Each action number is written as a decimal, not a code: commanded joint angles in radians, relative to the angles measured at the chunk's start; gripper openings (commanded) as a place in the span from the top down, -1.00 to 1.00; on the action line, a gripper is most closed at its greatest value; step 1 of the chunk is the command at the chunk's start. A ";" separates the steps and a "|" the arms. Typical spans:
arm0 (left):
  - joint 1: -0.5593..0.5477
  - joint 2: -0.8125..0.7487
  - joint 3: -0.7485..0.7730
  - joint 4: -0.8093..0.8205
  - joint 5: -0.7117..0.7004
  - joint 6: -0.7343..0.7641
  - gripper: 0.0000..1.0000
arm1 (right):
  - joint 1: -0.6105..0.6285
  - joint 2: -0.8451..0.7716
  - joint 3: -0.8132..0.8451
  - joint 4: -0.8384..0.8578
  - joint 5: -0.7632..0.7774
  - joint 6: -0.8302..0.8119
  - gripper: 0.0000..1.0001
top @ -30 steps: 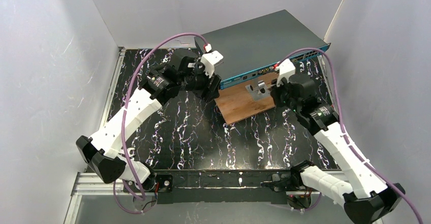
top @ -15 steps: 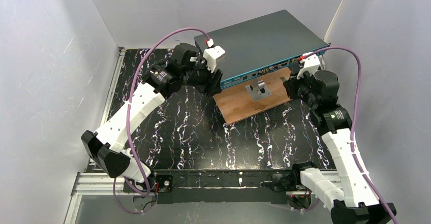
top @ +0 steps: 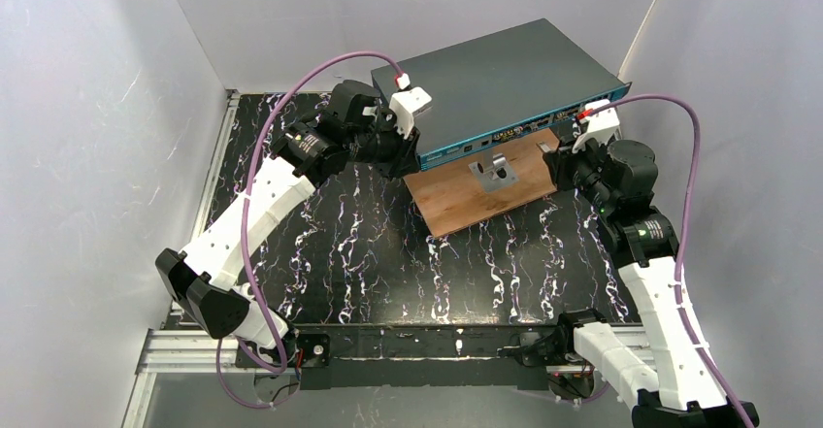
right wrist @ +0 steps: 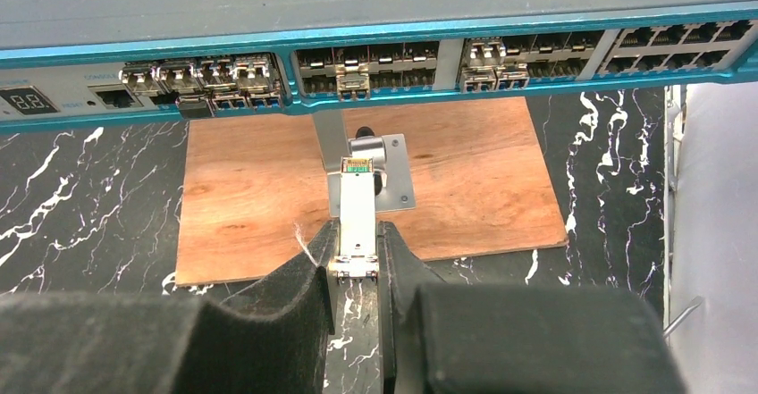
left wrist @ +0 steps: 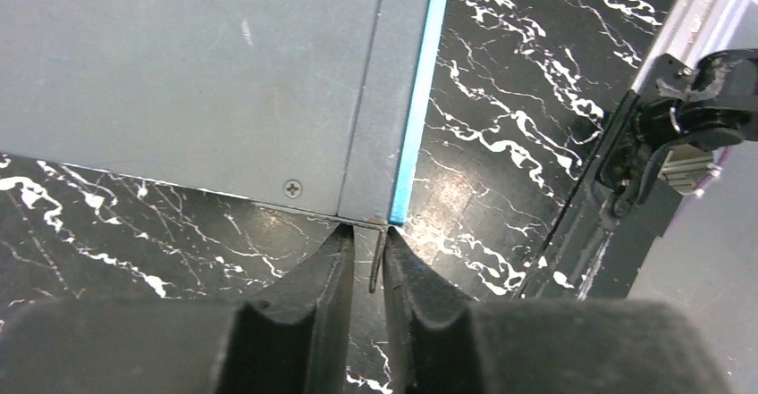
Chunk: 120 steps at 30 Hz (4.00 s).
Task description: Insert the plug into the switch port
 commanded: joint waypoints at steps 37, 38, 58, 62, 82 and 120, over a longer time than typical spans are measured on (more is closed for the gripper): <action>0.005 0.002 0.037 -0.025 0.033 0.044 1.00 | -0.005 0.053 0.003 0.224 0.057 -0.019 0.97; 0.006 0.002 0.039 -0.025 0.035 0.045 1.00 | -0.005 0.058 0.005 0.225 0.053 -0.020 0.97; 0.005 0.006 0.048 -0.030 0.039 0.051 1.00 | -0.005 0.077 0.006 0.242 0.024 -0.017 0.97; 0.005 0.005 0.048 -0.030 0.042 0.047 1.00 | -0.005 0.066 0.000 0.220 0.057 -0.018 0.97; 0.005 -0.002 0.047 -0.036 0.050 0.042 1.00 | -0.005 0.066 -0.013 0.245 0.014 0.004 0.97; 0.005 0.002 0.060 -0.039 0.063 0.031 1.00 | -0.005 0.068 -0.027 0.201 -0.021 -0.024 0.97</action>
